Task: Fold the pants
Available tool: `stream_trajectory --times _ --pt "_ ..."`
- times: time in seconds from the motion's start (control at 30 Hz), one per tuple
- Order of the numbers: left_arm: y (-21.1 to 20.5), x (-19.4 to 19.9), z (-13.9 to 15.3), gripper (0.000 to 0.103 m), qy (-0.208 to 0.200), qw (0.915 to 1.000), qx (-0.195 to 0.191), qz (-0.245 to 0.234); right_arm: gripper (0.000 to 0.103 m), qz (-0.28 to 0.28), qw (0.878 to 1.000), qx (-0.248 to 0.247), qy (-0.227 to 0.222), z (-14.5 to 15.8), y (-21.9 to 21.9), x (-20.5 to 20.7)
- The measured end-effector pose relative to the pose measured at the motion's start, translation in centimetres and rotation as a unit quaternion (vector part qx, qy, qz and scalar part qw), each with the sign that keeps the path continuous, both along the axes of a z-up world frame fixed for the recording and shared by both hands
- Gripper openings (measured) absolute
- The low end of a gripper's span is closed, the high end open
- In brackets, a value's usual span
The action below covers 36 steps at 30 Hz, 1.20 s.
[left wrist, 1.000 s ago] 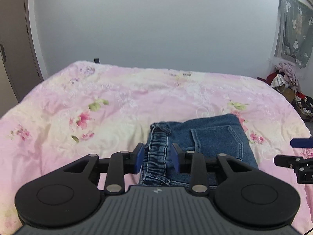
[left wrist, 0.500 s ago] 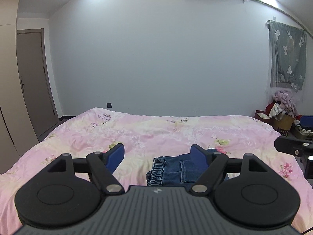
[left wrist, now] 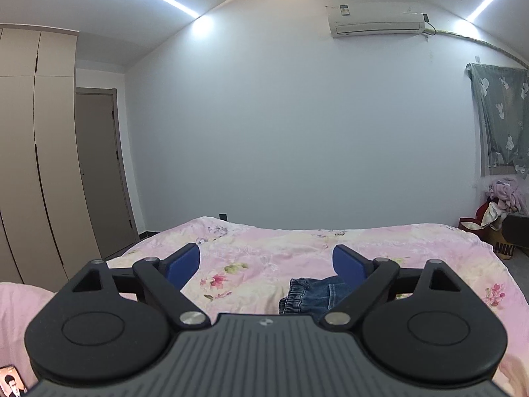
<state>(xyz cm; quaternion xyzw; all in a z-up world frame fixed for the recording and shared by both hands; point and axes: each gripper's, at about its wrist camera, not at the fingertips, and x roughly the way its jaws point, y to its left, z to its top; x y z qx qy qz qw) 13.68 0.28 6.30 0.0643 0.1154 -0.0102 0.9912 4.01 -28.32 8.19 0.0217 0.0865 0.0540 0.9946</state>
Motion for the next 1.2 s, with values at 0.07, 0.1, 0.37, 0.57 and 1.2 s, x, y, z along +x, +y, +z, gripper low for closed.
stream_trajectory --times 0.07,0.1,0.37,0.57,1.2 --pt "-0.3 -0.2 -0.8 0.103 0.015 0.9999 0.003 -0.002 0.098 -0.008 1.000 -0.011 0.003 -1.2 0.5 -0.6" --pt "-0.5 0.1 -1.3 0.103 0.025 0.9997 0.003 -0.001 0.098 -0.016 1.000 -0.018 0.001 -1.8 0.8 -0.8" --pt "-1.2 2.2 -6.4 0.103 0.119 0.9929 -0.009 0.008 0.098 -0.040 0.996 -0.045 0.059 -7.6 2.4 2.1" --pt "-1.2 2.8 -8.9 0.103 0.161 0.9868 -0.007 0.009 0.098 -0.032 0.994 -0.043 0.095 -10.0 2.7 3.6" --pt "-1.5 3.3 -9.0 0.103 0.180 0.9837 -0.014 0.001 0.098 -0.032 0.991 -0.027 0.129 -10.8 1.6 5.1"
